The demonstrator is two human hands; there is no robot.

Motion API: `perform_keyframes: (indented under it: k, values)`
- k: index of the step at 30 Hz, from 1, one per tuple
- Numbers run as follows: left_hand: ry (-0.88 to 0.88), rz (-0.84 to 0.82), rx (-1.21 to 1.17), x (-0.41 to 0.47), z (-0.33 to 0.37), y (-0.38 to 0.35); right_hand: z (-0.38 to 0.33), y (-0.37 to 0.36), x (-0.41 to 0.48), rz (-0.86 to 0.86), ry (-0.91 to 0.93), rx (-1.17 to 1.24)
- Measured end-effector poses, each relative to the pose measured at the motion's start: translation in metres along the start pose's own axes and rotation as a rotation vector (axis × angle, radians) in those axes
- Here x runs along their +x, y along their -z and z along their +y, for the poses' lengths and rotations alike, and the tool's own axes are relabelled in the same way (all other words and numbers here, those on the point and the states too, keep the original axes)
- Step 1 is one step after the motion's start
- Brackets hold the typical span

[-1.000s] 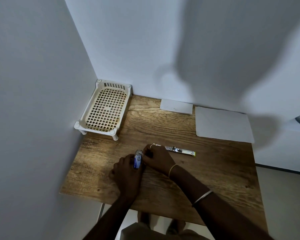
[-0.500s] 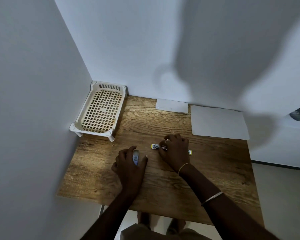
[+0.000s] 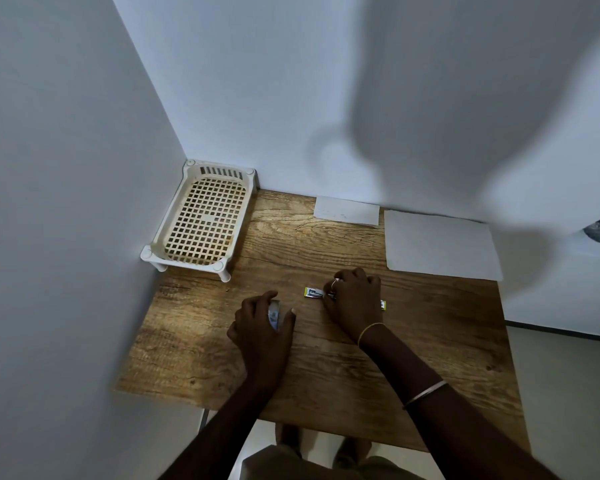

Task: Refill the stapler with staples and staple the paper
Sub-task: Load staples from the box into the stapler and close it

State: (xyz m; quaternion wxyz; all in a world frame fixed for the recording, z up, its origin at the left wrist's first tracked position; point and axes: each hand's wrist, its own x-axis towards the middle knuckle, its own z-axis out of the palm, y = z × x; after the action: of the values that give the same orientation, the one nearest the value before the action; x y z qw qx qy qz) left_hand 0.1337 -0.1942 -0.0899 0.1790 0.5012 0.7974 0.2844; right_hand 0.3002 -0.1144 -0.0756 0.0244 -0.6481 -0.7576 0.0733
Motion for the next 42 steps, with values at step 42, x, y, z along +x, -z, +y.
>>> perform_keyframes:
  k: [42]
  values:
    - [-0.150, -0.145, -0.083, 0.006, 0.005, -0.002, 0.022, 0.002, -0.001, -0.046, 0.081, -0.019]
